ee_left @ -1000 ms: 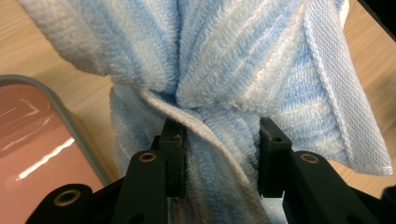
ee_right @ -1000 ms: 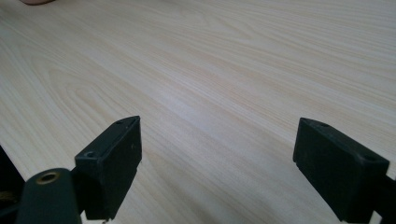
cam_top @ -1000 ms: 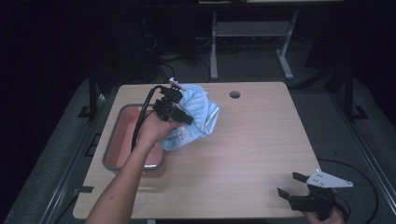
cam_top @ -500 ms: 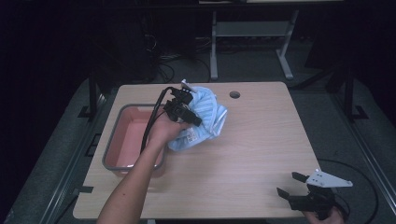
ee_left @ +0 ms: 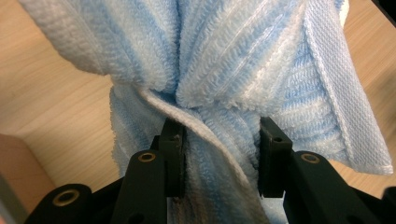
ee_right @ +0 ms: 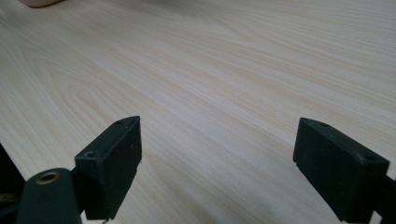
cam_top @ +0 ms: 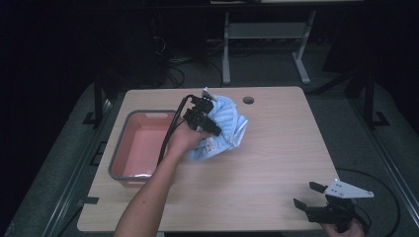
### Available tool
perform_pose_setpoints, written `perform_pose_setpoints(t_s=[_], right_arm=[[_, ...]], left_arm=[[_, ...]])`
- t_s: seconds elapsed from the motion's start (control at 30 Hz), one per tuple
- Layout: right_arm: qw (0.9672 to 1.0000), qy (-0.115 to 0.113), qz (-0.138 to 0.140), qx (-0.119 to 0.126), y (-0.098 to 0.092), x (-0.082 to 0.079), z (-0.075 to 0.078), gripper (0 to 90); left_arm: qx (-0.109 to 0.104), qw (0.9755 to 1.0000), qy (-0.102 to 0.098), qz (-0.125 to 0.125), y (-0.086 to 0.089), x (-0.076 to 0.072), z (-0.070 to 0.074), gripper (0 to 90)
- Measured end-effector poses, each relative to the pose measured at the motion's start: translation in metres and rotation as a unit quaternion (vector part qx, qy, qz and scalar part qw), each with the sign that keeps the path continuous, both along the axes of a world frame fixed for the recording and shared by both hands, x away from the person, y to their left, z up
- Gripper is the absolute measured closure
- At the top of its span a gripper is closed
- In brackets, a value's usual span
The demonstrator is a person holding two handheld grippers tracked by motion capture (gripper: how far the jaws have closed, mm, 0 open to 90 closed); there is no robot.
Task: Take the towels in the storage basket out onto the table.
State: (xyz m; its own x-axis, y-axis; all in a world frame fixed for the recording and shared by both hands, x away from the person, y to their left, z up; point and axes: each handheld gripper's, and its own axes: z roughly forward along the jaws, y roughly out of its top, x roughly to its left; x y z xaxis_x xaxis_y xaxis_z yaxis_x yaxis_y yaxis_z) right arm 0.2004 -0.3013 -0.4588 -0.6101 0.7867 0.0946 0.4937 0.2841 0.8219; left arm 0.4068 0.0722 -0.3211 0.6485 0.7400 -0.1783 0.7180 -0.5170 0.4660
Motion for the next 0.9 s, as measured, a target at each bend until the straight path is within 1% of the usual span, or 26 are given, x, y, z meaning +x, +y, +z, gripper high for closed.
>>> perform_pose_setpoints(t_s=[0.07, 0.17, 0.37, 0.67, 0.77, 0.9], right_arm=[[1.0000, 0.000, 0.000, 0.002, 0.000, 0.000, 0.000, 14.9], [1.0000, 0.003, -0.001, 0.004, 0.000, 0.000, -0.001, 14.9], [1.0000, 0.004, -0.002, 0.007, -0.001, 0.000, -0.001, 14.9], [0.9999, 0.007, -0.001, 0.008, -0.001, 0.000, -0.003, 14.9], [0.9999, 0.010, -0.002, 0.009, -0.001, 0.001, -0.004, 14.9], [0.9999, 0.008, -0.001, 0.009, -0.003, 0.002, -0.004, 14.9]], left_arm=[[0.003, 1.0000, -0.001, -0.002, -0.002, 0.001, -0.002, 61.8], [0.000, 1.0000, 0.003, 0.001, -0.007, 0.002, -0.005, 61.8], [0.000, 0.9999, 0.009, -0.005, -0.014, 0.004, -0.013, 61.6], [-0.005, 0.9996, 0.026, -0.009, -0.022, 0.009, -0.029, 61.5], [-0.004, 0.9995, 0.031, -0.011, -0.027, 0.011, -0.035, 61.5], [-0.003, 0.9992, 0.036, -0.016, -0.036, 0.013, -0.044, 61.3]])
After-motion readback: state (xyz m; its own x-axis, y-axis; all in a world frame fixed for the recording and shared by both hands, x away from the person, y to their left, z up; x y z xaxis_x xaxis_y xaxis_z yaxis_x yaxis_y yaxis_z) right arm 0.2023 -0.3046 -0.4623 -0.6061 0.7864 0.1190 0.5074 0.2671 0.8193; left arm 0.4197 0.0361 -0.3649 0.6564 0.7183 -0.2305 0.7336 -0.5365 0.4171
